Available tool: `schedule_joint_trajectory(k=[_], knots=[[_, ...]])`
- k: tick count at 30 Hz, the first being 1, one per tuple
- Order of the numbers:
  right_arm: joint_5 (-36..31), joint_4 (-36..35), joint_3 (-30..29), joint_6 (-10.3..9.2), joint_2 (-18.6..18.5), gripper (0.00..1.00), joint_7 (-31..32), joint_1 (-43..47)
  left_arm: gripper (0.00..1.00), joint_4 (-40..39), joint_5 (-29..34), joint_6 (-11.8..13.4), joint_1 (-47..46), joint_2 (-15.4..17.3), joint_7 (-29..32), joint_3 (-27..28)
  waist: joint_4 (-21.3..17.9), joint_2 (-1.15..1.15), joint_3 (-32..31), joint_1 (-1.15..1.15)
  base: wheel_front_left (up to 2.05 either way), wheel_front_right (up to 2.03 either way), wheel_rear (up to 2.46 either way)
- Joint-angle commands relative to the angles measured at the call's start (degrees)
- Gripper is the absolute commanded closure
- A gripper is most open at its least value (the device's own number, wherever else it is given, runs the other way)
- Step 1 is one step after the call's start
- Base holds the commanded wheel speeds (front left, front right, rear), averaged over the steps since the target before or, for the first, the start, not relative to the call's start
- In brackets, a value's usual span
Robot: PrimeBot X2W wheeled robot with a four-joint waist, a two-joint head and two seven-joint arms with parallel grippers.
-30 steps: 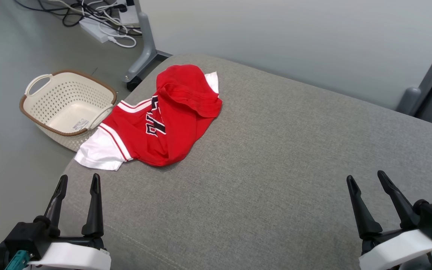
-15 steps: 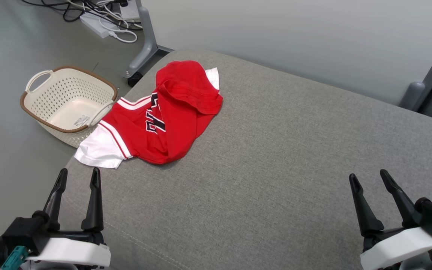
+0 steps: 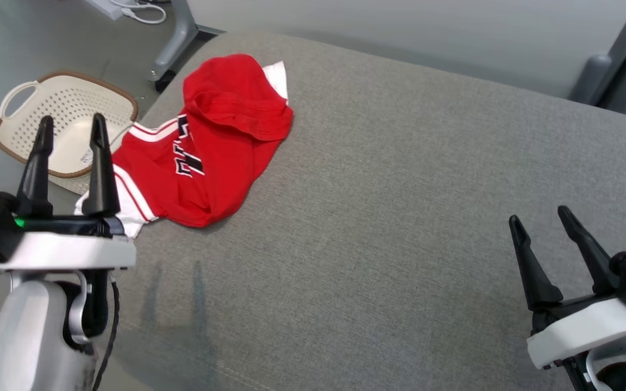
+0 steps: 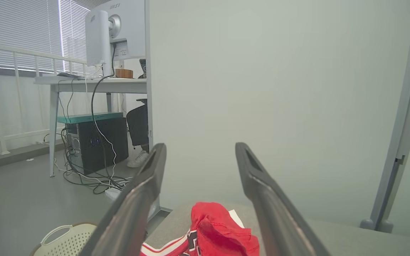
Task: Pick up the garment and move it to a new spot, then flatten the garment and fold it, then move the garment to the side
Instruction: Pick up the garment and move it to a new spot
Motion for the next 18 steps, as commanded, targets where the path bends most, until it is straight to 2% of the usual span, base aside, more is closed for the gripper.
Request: schedule_joint_trajectory(k=[1,10,14,18], knots=[[-0.44,-0.85,0.05,0.02,-0.54,0.00,0.78,-1.27,0.00,2.89,-1.18,-1.38,-2.88,-0.17,-0.16,0.66,-3.31,0.00,3.52,0.00,0.00,0.00,0.00],[-1.12,-3.01,0.08,0.02,-0.93,0.00,2.23,-3.89,0.00,33.37,-5.35,-8.39,-15.26,-2.92,-0.18,0.08,-8.63,0.00,10.13,0.00,0.00,0.00,0.00],[-1.29,-3.32,0.60,0.02,-1.12,0.00,2.40,-5.16,0.00,45.83,-7.17,-9.99,-19.41,-3.76,0.68,-0.69,-9.68,0.00,12.28,0.00,0.00,0.00,0.00],[-1.30,-3.09,1.05,0.02,-1.43,0.00,2.40,-6.31,0.00,55.23,-8.28,-10.58,-22.83,-4.22,2.45,-1.86,-10.21,0.00,13.61,0.00,0.00,0.00,0.00]])
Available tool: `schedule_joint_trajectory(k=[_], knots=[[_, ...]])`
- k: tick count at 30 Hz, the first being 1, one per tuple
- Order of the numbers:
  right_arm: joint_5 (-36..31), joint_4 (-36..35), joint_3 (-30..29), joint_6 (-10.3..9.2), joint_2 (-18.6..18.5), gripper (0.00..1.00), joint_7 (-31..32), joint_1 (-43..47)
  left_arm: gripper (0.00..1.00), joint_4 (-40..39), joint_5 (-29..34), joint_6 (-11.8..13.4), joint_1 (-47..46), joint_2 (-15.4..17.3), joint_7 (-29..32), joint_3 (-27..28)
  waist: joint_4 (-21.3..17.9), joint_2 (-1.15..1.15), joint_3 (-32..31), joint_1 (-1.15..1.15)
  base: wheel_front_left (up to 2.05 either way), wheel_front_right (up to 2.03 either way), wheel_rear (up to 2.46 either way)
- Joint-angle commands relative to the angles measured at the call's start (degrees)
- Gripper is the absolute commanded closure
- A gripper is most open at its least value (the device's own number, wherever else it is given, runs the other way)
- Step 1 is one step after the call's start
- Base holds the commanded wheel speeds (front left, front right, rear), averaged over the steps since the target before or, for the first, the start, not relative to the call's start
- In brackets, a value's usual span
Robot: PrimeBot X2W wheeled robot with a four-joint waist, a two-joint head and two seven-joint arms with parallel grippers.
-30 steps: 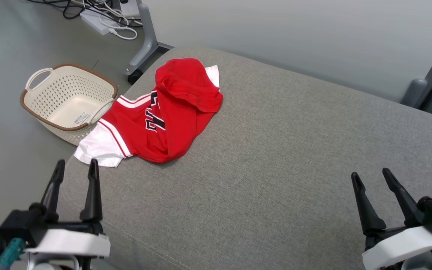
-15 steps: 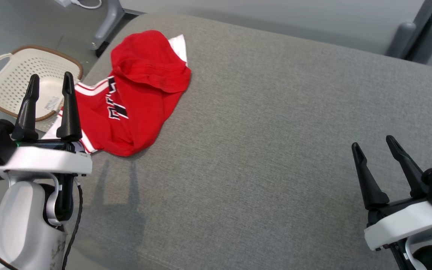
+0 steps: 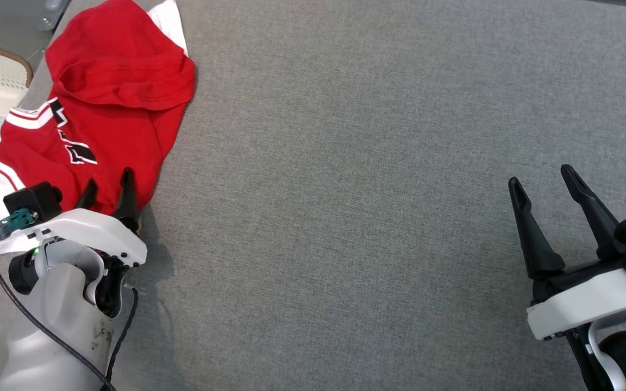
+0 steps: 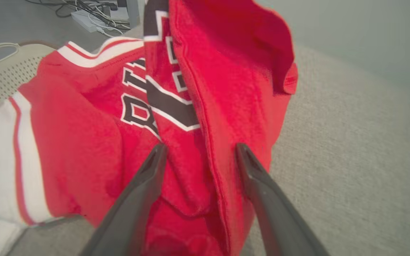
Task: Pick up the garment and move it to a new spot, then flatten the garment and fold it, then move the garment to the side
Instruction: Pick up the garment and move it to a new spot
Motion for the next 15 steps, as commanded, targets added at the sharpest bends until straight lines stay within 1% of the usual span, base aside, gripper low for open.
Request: schedule_joint_trajectory(k=[1,2,3,4,5,6,9,11,12,15], knots=[[0.10,0.09,0.04,0.02,-0.56,0.00,-0.04,-0.89,0.00,2.58,-0.77,-0.36,-1.90,-0.18,0.25,-0.28,-0.68,0.00,0.97,0.00,0.00,0.00,0.00],[0.10,0.25,0.17,0.02,-0.66,0.00,-0.06,-1.22,0.00,4.01,-1.12,-0.45,-2.40,-0.23,0.53,-0.49,-0.78,0.00,1.11,0.00,0.00,0.00,0.00],[0.14,0.44,0.27,0.02,-0.74,0.00,-0.13,-1.51,0.27,5.14,-1.43,-0.58,-2.84,-0.35,0.50,-0.79,-0.88,0.00,1.23,0.00,0.00,0.00,0.00],[0.23,0.63,0.37,0.02,-0.79,0.00,-0.23,-1.63,0.73,5.91,-1.61,-0.54,-3.29,-0.22,0.19,-1.06,-0.98,0.00,1.31,0.00,0.00,0.00,0.00],[0.36,0.89,0.45,0.02,-0.86,0.00,-0.33,-1.72,1.00,6.23,-2.11,-0.52,-3.63,-0.35,-0.02,-1.52,-1.04,0.00,1.36,0.00,0.00,0.00,0.00],[0.43,1.09,0.42,0.02,-0.92,0.00,-0.43,-1.90,1.00,6.05,-2.21,-0.54,-3.86,-0.31,-0.61,-2.06,-1.08,0.00,1.33,0.00,0.00,0.00,0.00],[0.65,1.53,0.20,0.02,-0.82,0.00,-0.98,-2.26,1.00,4.77,-2.37,-0.50,-4.23,1.09,-2.11,-2.70,-1.19,0.00,0.65,0.00,0.00,0.00,0.00],[0.93,2.15,0.04,0.02,-0.63,0.00,-1.47,-2.00,1.00,3.40,-1.41,-0.51,-4.10,2.21,-2.52,-2.60,-1.33,0.00,-0.23,0.00,0.00,0.00,0.00],[0.99,2.47,-0.11,0.02,-0.55,0.00,-1.90,-1.82,1.00,1.31,-0.69,-0.46,-4.17,3.14,-2.63,-1.84,-1.41,0.00,-0.72,0.00,0.00,0.00,0.00],[1.38,3.15,-0.38,0.02,-0.24,0.00,-2.86,-1.20,1.00,-6.26,2.36,1.17,-1.77,4.72,-2.60,1.07,-1.81,0.00,-2.22,0.00,0.00,0.00,0.00]])
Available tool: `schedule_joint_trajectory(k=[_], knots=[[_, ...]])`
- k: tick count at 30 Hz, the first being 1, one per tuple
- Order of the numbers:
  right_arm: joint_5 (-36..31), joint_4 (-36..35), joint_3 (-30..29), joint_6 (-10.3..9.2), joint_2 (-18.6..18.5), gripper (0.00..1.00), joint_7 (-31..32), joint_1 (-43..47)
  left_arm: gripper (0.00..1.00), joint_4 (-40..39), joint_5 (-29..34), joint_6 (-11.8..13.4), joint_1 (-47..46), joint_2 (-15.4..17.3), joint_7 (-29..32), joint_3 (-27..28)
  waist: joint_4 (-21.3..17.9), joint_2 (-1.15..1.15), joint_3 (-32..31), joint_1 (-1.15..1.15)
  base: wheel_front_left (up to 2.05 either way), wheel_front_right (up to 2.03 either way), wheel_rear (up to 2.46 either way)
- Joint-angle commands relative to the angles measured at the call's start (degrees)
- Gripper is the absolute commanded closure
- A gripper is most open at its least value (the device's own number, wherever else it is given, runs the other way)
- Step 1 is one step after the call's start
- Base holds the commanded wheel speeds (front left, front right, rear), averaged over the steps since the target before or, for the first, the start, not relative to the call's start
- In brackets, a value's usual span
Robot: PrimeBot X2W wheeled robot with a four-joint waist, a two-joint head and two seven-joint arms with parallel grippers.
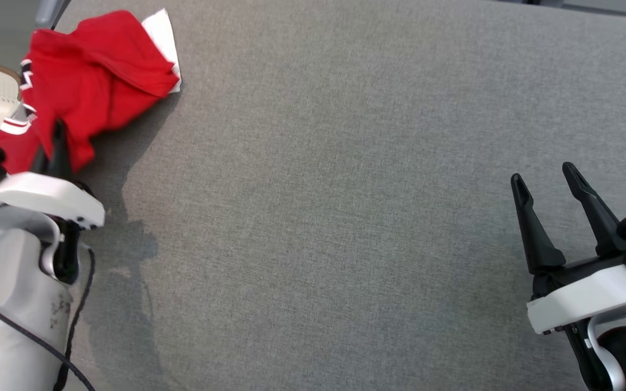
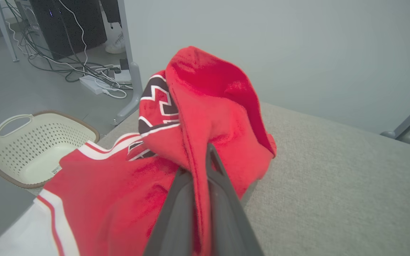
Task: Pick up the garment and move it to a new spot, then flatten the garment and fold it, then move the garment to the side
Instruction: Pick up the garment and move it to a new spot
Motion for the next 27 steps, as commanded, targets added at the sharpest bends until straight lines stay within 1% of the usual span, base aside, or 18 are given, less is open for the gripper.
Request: schedule_joint_trajectory(k=[1,2,3,7,14,18,22,24,27], knots=[[0.37,0.52,-0.34,0.02,-0.04,0.00,-0.89,0.42,1.00,-4.74,2.55,1.34,1.91,0.69,-0.20,1.75,-0.53,0.00,-1.59,0.00,0.00,0.00,0.00],[0.64,0.77,-0.43,0.02,0.10,0.00,-1.22,0.65,1.00,-7.55,3.87,1.94,2.72,0.95,-0.21,2.68,-0.74,0.00,-2.21,0.00,0.00,0.00,0.00],[0.64,0.77,-0.43,0.02,0.10,0.00,-1.22,0.65,1.00,-7.55,3.87,1.94,2.72,0.95,-0.21,2.68,-0.74,0.00,-2.21,0.00,0.00,0.00,0.00],[1.24,1.81,-0.97,0.02,0.58,0.00,-2.29,1.56,1.00,-17.97,8.58,3.59,6.09,1.23,-0.22,5.81,-2.03,0.00,-4.59,0.00,0.00,0.00,0.00],[2.54,2.92,-1.47,0.02,1.14,0.00,-4.27,3.38,1.00,-31.79,13.68,4.91,13.61,0.63,-0.23,7.90,-6.22,0.00,-7.93,0.00,0.00,0.00,0.00],[3.29,3.13,-1.76,0.02,1.24,0.00,-5.16,4.39,1.00,-37.61,14.44,5.41,18.49,-0.21,-0.12,6.95,-9.36,0.00,-8.48,0.00,0.00,0.00,0.00],[4.14,3.25,-1.54,0.02,1.28,0.00,-5.96,4.71,1.00,-43.43,15.01,6.06,22.01,-1.06,1.13,5.70,-13.19,0.00,-7.48,0.00,0.00,0.00,0.00],[4.59,3.28,-1.54,0.02,1.28,0.00,-6.46,4.46,1.00,-46.40,15.41,6.10,23.31,-1.36,2.16,4.50,-15.24,0.00,-6.65,0.00,0.00,0.00,0.00],[5.61,3.70,-1.58,0.02,1.29,0.00,-7.60,4.16,1.00,-50.48,16.02,5.35,24.47,-1.69,4.11,2.19,-18.37,0.00,-5.60,0.00,0.00,0.00,0.00]])
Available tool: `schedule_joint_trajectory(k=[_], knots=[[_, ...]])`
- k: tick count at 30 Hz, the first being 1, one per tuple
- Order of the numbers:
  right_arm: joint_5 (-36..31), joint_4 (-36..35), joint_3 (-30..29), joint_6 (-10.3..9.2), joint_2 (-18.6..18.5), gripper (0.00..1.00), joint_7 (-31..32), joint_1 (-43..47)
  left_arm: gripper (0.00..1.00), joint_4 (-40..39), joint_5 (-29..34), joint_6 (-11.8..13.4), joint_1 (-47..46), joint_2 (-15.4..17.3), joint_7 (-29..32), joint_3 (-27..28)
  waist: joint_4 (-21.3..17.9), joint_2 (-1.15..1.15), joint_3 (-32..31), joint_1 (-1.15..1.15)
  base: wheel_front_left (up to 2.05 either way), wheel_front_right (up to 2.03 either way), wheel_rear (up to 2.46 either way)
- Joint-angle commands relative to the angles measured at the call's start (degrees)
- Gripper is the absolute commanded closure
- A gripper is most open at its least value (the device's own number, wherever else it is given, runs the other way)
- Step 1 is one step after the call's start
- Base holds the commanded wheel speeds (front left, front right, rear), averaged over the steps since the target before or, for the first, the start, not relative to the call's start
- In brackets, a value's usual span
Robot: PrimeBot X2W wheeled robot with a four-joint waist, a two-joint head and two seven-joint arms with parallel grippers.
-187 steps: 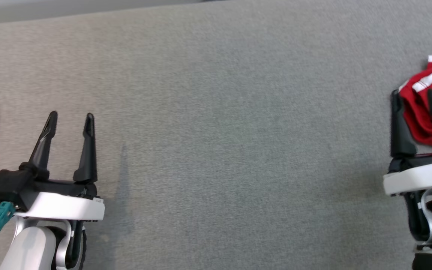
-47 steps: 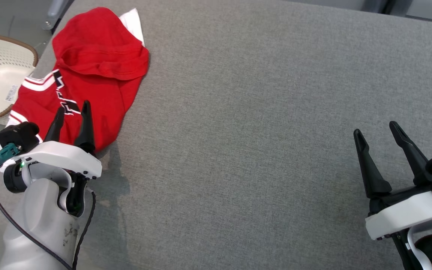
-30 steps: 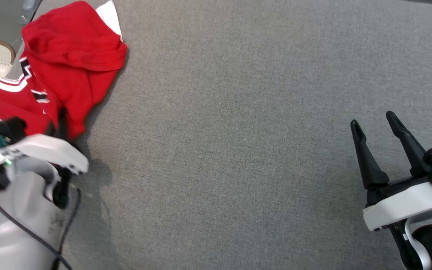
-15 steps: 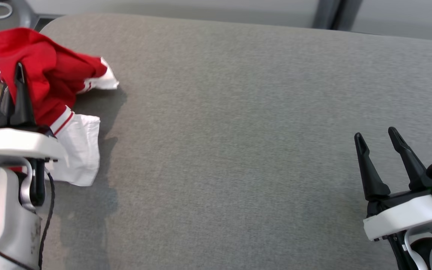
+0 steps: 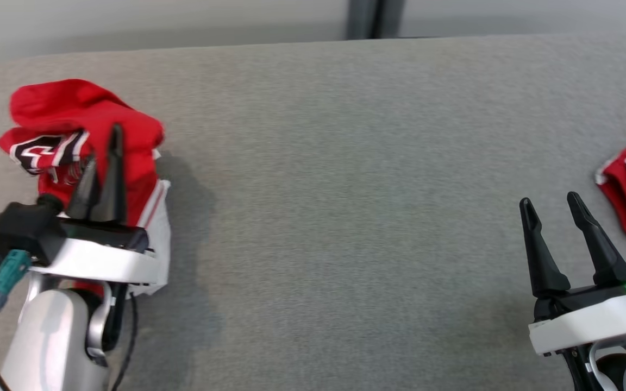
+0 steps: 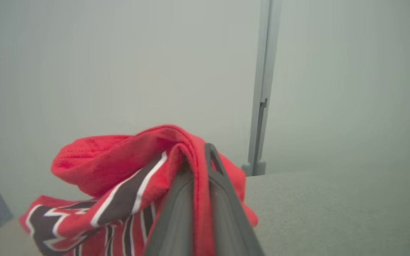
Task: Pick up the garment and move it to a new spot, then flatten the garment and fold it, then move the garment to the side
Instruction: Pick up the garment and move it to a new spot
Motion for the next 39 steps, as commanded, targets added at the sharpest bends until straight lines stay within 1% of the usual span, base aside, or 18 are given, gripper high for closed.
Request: schedule_joint_trajectory(k=[1,4,7,12,18,22,24,25,27,28,31,34,36,39], knots=[[0.67,0.50,0.06,0.02,-0.19,0.00,-0.73,-0.32,1.00,-1.55,0.56,-0.46,0.53,0.27,0.50,-0.73,-3.75,0.00,1.64,0.00,0.00,0.00,0.00],[1.72,1.04,0.14,0.02,-0.19,0.00,-1.94,-0.21,1.00,-3.97,1.79,-1.87,1.06,-0.07,2.99,-4.62,-6.85,0.00,2.55,0.00,0.00,0.00,0.00],[2.56,2.16,0.40,0.02,-0.18,0.00,-3.12,-0.18,1.00,-4.79,2.51,-3.41,1.25,-0.60,5.41,-8.82,-9.71,0.00,3.39,0.00,0.00,0.00,0.00],[3.80,3.49,0.68,0.02,-0.17,0.00,-4.71,-0.03,1.00,-4.10,3.89,-5.39,-0.63,-0.69,8.79,-16.59,-12.89,0.00,4.72,0.00,0.00,0.00,0.00],[4.79,4.42,1.50,0.02,-0.17,0.00,-6.31,-1.00,1.00,-1.85,3.96,-6.50,-2.48,-0.02,11.26,-26.88,-15.17,0.00,6.36,0.00,0.00,0.00,0.00],[5.28,5.37,1.83,0.02,-0.19,0.00,-7.18,-1.50,1.00,0.71,3.03,-6.54,-3.51,0.71,12.08,-32.44,-15.65,0.00,7.16,0.00,0.00,0.00,0.00],[5.72,6.14,1.90,0.02,-0.19,0.00,-7.80,-1.79,1.00,2.83,1.22,-6.51,-4.37,1.10,12.44,-35.11,-15.74,0.00,7.42,0.00,0.00,0.00,0.00],[5.72,6.14,1.90,0.02,-0.19,0.00,-7.80,-1.79,1.00,2.83,1.22,-6.51,-4.37,1.10,12.44,-35.11,-15.74,0.00,7.42,0.00,0.00,0.00,0.00],[5.67,6.45,1.83,0.02,-0.19,0.00,-8.09,-1.84,0.27,3.54,0.26,-6.51,-4.79,0.97,11.84,-36.10,-15.58,0.00,7.28,0.00,0.00,0.00,0.00],[5.70,6.69,1.71,0.02,-0.20,0.00,-8.18,-1.79,0.00,3.83,-0.04,-6.52,-4.78,0.94,11.54,-36.55,-15.36,0.00,7.06,0.00,0.00,0.00,0.00],[5.40,7.12,1.34,0.02,-0.19,0.00,-8.54,-1.81,0.00,3.28,-0.48,-6.52,-5.14,1.07,9.13,-37.20,-14.07,0.00,6.04,0.00,0.00,0.00,0.00],[4.85,6.82,0.86,0.02,-0.20,0.00,-8.24,-1.75,0.00,1.95,-0.95,-5.88,-4.37,0.96,6.79,-36.45,-12.60,0.00,4.89,0.00,0.00,0.00,0.00],[4.34,6.40,0.28,0.02,-0.20,0.00,-7.84,-1.71,0.00,0.69,-1.51,-4.95,-3.73,1.01,5.15,-35.31,-11.48,0.00,4.02,0.00,0.00,0.00,0.00],[3.46,5.76,-0.45,0.02,-0.20,0.00,-7.05,-1.43,0.00,-0.84,-2.43,-2.87,-2.57,1.16,3.09,-33.08,-9.56,0.00,2.75,0.00,0.00,0.00,0.00]])
